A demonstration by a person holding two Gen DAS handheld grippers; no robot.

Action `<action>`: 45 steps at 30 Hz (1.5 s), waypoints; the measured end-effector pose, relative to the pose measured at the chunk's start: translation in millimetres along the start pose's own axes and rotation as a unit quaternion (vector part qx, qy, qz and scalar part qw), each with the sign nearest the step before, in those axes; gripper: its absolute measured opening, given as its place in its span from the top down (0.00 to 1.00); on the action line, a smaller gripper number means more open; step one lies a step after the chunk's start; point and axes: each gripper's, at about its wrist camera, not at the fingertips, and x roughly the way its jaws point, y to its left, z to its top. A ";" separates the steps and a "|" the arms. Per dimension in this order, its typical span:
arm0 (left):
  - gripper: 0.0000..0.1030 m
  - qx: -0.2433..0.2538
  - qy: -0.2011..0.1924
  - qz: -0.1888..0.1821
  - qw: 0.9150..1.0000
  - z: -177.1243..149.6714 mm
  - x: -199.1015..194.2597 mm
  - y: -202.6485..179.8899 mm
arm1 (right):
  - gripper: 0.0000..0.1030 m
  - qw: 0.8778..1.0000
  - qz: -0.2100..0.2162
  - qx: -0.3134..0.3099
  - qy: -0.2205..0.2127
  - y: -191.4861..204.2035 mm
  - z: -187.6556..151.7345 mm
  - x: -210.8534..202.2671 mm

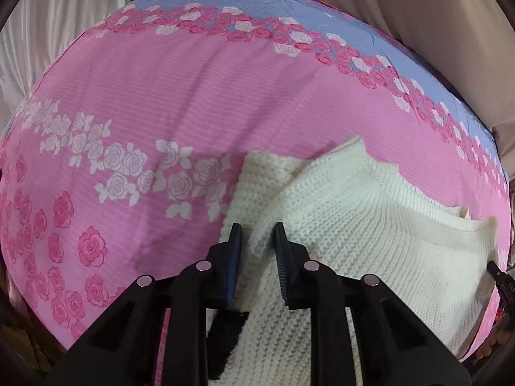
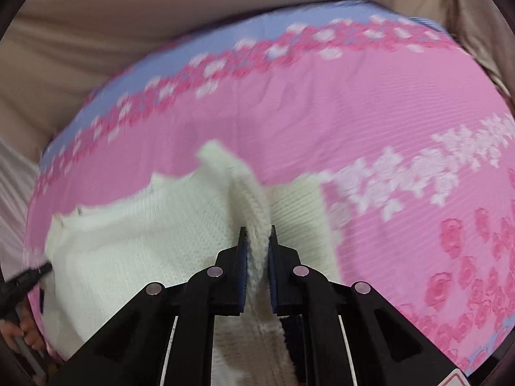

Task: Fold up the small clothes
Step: 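Grasp the folded white sweater's edge with both grippers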

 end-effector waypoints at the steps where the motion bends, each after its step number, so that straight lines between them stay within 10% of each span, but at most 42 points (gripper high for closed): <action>1: 0.79 0.001 -0.001 -0.002 1.000 -2.0 2.1 0.2 | 0.92 1.000 -0.002 0.009 0.017 -8.9 -0.8 10.9; 8: 0.75 0.000 -0.013 -0.016 1.000 -13.9 -24.4 1.5 | 0.87 1.000 0.024 -0.007 -0.003 7.9 -10.0 -23.3; 18: 0.33 -0.083 0.033 -0.057 0.994 -97.9 -43.0 57.6 | 0.82 0.983 0.100 -0.138 0.062 90.9 -108.1 -53.8; 26: 0.35 -0.143 0.041 -0.092 0.985 -109.8 -31.6 71.3 | 0.86 0.954 0.140 -0.240 0.113 212.8 -117.5 -8.2; 30: 0.59 -0.155 0.050 -0.123 0.979 -106.7 -32.6 77.1 | 0.89 0.952 0.118 -0.254 0.123 221.2 -126.8 23.1; 39: 0.81 -0.007 -0.020 -0.174 0.985 -79.3 -120.2 -16.6 | 0.88 0.965 0.152 -0.184 0.110 183.6 -114.2 -4.6; 45: 0.82 0.187 -0.033 -0.226 0.955 -84.9 -159.3 -160.6 | 0.84 0.986 0.139 -0.069 0.059 78.3 -96.6 -50.0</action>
